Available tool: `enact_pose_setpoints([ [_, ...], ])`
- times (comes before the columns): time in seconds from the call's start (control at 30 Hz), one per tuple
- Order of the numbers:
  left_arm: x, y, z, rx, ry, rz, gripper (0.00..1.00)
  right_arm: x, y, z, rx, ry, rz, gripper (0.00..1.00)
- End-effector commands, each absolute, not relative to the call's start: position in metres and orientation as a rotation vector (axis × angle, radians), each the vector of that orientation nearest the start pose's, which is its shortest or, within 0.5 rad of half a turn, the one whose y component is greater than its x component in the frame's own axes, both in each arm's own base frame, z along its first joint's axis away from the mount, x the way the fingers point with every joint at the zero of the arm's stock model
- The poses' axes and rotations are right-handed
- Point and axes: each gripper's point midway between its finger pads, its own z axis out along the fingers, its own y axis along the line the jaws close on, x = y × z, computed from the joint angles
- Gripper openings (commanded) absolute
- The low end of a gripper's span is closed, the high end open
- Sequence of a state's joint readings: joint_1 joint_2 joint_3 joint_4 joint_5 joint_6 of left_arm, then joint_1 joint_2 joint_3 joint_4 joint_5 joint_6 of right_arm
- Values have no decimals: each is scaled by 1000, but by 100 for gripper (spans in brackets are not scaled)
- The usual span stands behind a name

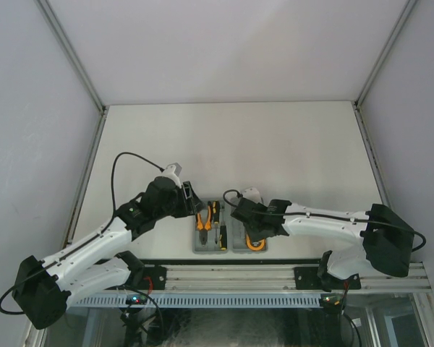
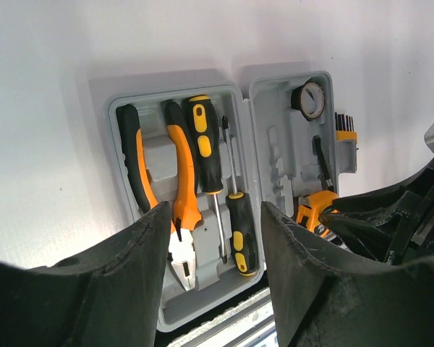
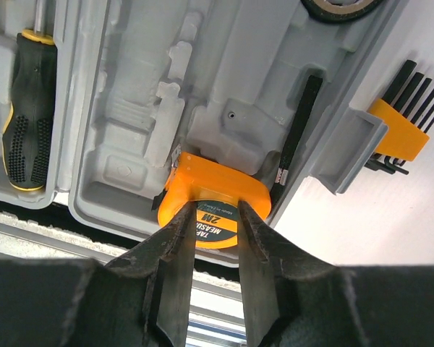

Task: Sort the tools into containers
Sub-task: Adjust the engineering item in the storage box.

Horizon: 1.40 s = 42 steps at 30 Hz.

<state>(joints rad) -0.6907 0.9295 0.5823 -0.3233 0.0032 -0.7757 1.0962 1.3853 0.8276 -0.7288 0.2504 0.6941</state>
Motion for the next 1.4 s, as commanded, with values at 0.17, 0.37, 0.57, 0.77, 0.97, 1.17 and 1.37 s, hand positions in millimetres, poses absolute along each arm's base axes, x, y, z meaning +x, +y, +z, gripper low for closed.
enact_pose_setpoints([
  [0.17, 208, -209, 119, -100, 2349, -775, 57, 121, 209, 16, -582, 2807, 19, 27],
  [0.37, 208, -208, 119, -100, 2351, -772, 57, 111, 207, 5, -671, 2859, 5, 28],
  [0.57, 210, -209, 119, -98, 2351, -773, 57, 107, 198, -3, -774, 2887, -73, 28],
  [0.77, 211, -209, 120, -100, 2346, -773, 57, 101, 203, -14, -842, 2930, -72, 28],
  [0.97, 211, -208, 118, -97, 2347, -772, 57, 98, 206, -23, -878, 2965, -76, 27],
  [1.17, 211, -203, 117, -104, 2343, -752, 57, 113, 209, -3, -812, 2879, -72, 27],
  [1.37, 212, -197, 119, -110, 2324, -737, 58, 146, 232, 61, -666, 2628, 135, 39],
])
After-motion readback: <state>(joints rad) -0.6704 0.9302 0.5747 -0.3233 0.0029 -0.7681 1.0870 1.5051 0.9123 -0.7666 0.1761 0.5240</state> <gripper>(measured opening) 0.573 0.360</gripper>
